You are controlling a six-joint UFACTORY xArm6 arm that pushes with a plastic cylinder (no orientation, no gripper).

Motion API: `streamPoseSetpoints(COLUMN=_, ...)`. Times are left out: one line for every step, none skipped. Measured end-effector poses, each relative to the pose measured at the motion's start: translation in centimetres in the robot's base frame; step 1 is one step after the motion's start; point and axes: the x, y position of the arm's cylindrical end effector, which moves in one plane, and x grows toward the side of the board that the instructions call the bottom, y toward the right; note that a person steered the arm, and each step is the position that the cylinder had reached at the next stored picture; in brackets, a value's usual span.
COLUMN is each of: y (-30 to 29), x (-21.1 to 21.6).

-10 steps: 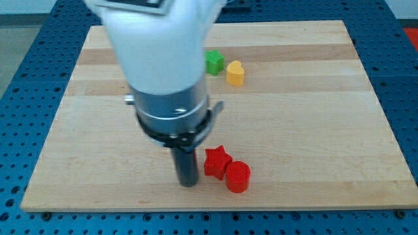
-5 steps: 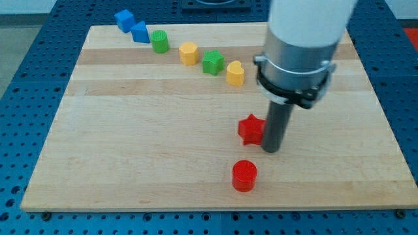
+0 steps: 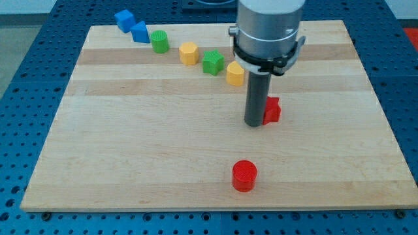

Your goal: Move the red star to the center right diagonally to the yellow heart

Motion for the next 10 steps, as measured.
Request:
streamPoseSetpoints(y=1.5, x=1.9)
streamPoseSetpoints(y=6.1, x=2.0)
streamPoseSetpoints(y=5.9, x=-0.2)
streamPoseSetpoints(y=0.8, x=-1.6)
streamPoseSetpoints(y=-0.1, x=-1.6)
streamPoseSetpoints(y=-2.9, x=-0.2)
streamPoseSetpoints(y=-5.4, x=-0.5)
streamPoseSetpoints(y=-5.5, x=-2.5)
streamPoseSetpoints(y=-5.2, x=-4.3)
streamPoseSetpoints(y=-3.4, x=-4.4)
